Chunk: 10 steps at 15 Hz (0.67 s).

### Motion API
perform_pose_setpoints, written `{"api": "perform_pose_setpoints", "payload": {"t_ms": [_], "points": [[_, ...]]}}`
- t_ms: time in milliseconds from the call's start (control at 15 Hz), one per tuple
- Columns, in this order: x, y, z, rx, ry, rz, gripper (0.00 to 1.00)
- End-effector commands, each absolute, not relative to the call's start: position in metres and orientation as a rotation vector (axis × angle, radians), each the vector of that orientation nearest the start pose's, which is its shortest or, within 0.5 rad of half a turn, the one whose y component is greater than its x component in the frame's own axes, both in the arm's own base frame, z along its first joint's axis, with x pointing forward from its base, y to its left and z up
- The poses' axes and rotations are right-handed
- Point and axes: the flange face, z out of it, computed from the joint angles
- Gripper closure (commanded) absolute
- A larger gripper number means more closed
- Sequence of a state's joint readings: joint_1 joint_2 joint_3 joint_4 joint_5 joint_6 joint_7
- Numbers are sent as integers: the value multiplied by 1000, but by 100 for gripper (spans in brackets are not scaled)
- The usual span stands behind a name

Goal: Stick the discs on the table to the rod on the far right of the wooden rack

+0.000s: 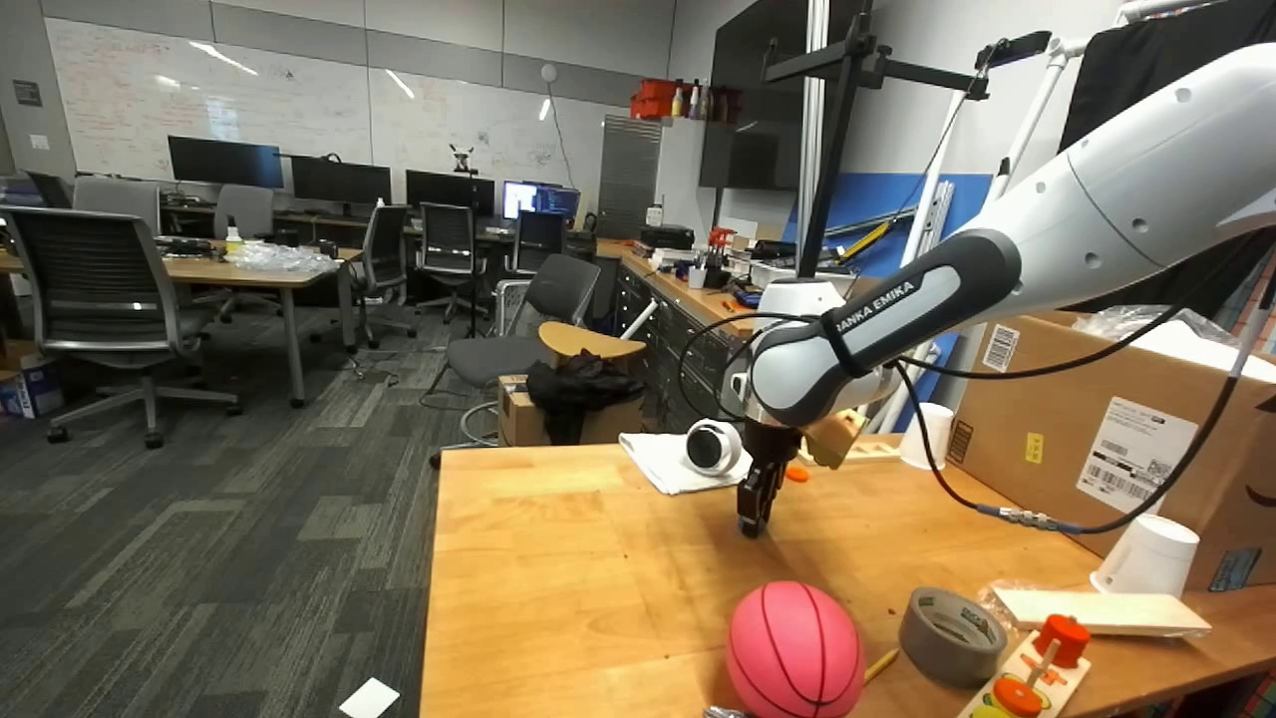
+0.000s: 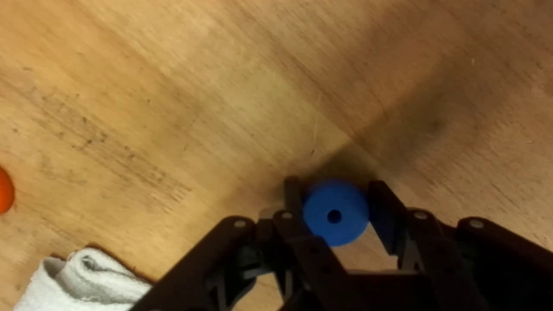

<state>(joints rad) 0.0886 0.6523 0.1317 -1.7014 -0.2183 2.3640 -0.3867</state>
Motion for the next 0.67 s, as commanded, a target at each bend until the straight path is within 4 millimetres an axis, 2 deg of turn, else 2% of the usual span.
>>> {"api": "perform_pose_setpoints", "payload": {"t_ms": [0,267,600], "points": [[673,124,250,-3055,-1198,-51,75],[679,102,282,-3138,-1230,-62,75],[666,79,299,-3203,-1195,53,75]]}}
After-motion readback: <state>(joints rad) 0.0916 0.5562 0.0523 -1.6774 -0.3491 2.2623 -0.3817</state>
